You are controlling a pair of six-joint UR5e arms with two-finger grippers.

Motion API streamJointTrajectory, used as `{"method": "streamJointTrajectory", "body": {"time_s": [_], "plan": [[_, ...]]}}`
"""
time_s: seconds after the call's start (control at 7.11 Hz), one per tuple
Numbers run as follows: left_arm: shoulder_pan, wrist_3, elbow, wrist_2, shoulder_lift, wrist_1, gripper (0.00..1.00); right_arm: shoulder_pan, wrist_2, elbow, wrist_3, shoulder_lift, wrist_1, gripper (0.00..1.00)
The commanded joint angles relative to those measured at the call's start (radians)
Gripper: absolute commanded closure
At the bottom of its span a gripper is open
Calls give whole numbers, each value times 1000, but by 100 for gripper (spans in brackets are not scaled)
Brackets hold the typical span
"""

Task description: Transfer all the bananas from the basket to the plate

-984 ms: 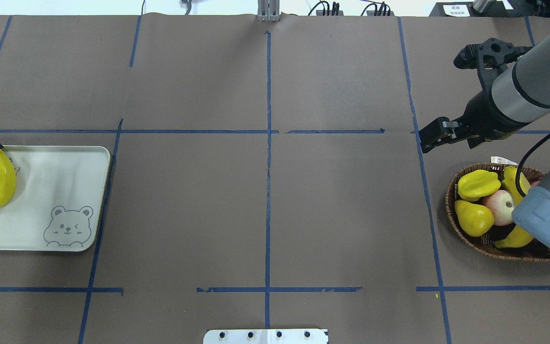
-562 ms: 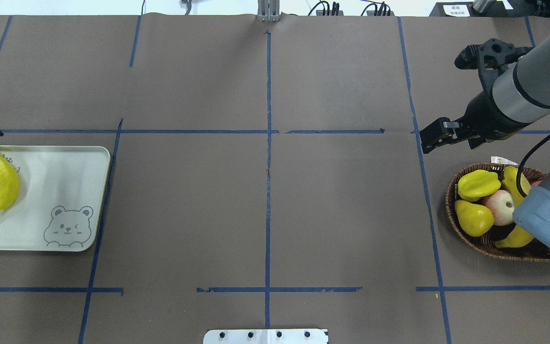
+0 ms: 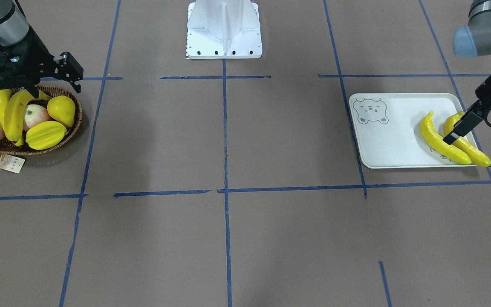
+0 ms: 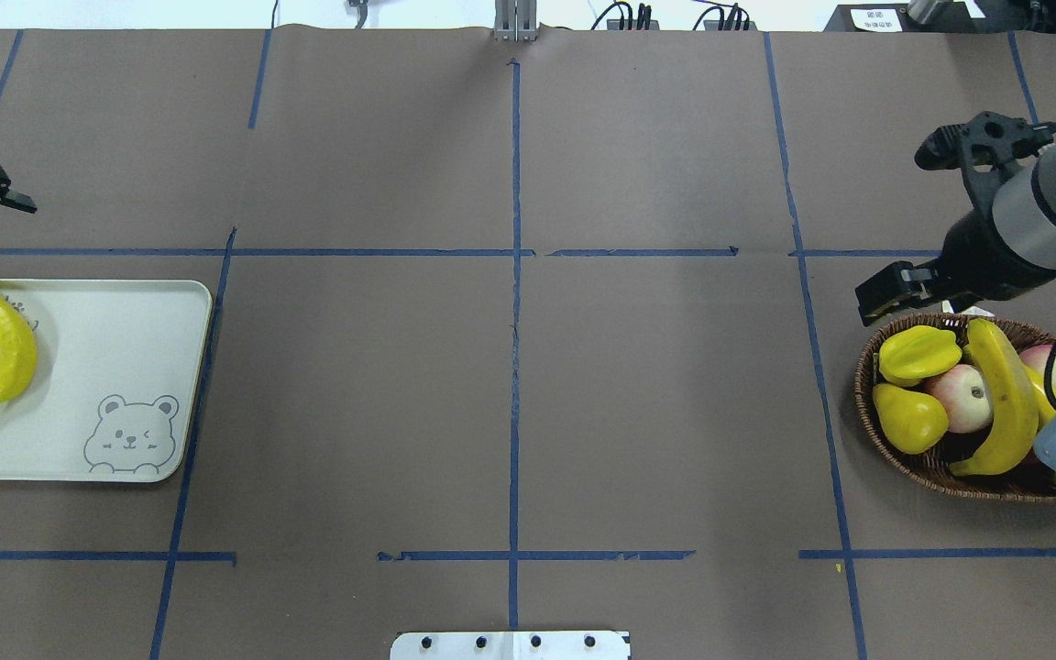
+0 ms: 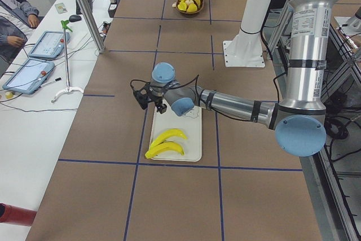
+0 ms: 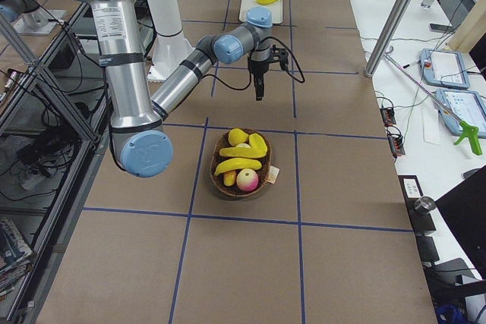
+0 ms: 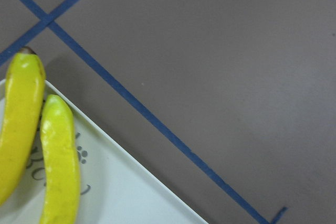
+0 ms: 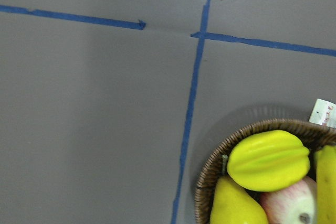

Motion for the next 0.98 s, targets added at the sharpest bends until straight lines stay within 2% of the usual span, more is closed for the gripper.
{"method": "streamJointTrajectory", "body": {"time_s": [0.0, 0.14, 0.28, 0.42, 0.56, 0.7, 0.84], "plan": [[134, -2, -104, 8, -3, 32, 0, 10, -15, 45, -51, -246, 204, 1], [145, -2, -112, 8, -6, 32, 0, 10, -24, 40, 10, -365, 374, 1], [145, -2, -124, 8, -6, 32, 0, 7, -80, 14, 123, -448, 549, 1], [148, -3, -130, 8, -6, 32, 0, 6, -93, -30, 219, -498, 717, 1], [158, -5, -130, 8, -6, 32, 0, -2, -96, -59, 270, -527, 807, 1], [159, -10, -138, 8, -15, 32, 0, -40, -129, -63, 372, -543, 823, 1], [161, -10, -138, 8, -15, 32, 0, -115, -228, -76, 447, -584, 913, 1]]}}
